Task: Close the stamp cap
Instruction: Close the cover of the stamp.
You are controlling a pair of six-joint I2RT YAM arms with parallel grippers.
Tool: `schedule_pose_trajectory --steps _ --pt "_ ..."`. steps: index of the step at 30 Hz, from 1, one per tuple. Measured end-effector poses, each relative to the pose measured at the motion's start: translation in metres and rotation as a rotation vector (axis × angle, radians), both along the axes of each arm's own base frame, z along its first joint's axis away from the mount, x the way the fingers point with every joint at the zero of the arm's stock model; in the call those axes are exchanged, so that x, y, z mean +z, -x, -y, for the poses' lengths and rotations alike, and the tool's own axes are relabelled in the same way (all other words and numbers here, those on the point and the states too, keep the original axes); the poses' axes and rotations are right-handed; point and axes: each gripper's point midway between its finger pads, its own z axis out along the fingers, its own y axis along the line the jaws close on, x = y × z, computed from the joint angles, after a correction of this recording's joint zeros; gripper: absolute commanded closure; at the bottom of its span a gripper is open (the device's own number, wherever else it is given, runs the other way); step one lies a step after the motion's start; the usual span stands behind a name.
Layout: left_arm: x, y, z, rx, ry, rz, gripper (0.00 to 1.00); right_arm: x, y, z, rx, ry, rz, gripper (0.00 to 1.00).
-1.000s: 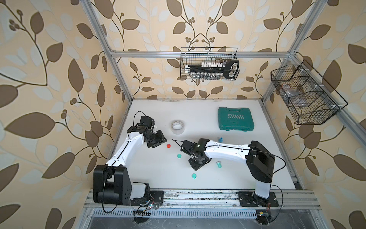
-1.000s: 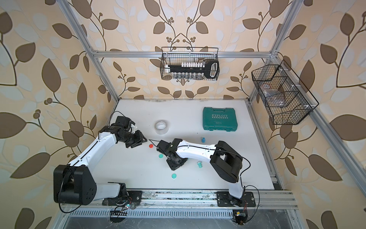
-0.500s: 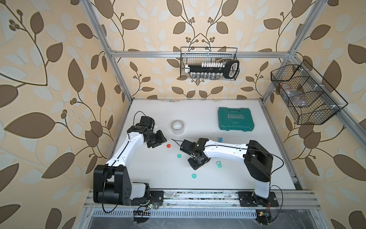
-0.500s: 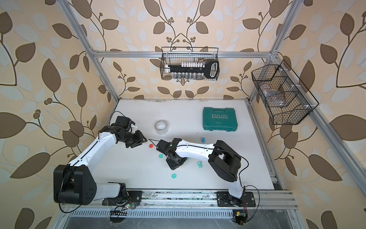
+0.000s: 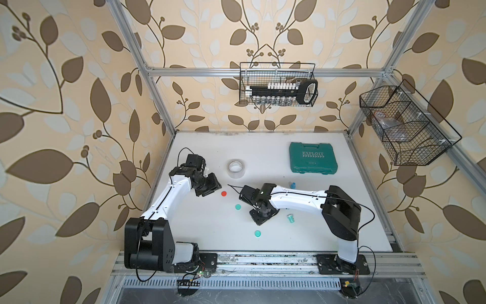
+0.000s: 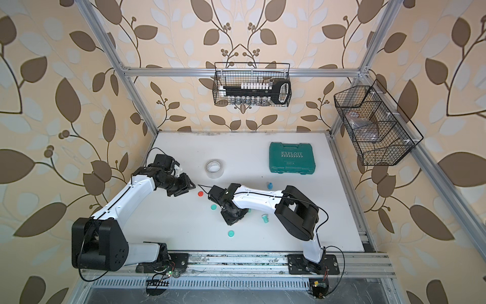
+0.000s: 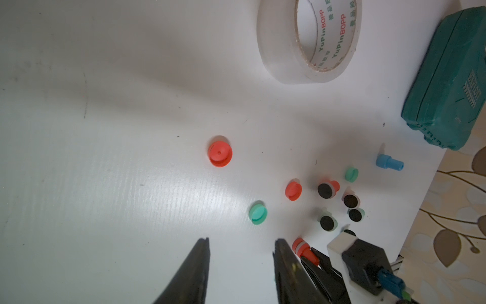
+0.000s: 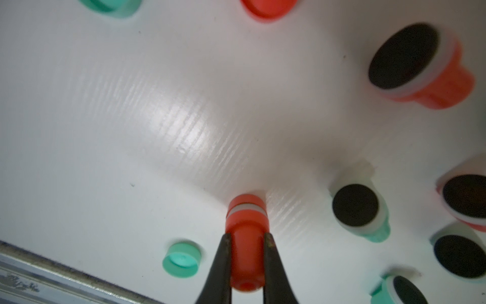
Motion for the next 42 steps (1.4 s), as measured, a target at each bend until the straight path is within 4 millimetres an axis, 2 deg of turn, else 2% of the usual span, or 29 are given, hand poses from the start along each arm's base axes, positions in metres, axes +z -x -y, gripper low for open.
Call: schedule_pose_trajectory --steps 27,42 --pt "-0.001 0.000 0.000 0.000 0.000 -0.003 0.57 -0.005 0.012 0.003 0.034 0.039 -0.083 1.00" --pt "-0.001 0.000 0.000 -0.001 0.000 -0.003 0.57 -0.013 0.015 -0.002 0.040 0.074 -0.158 1.00"
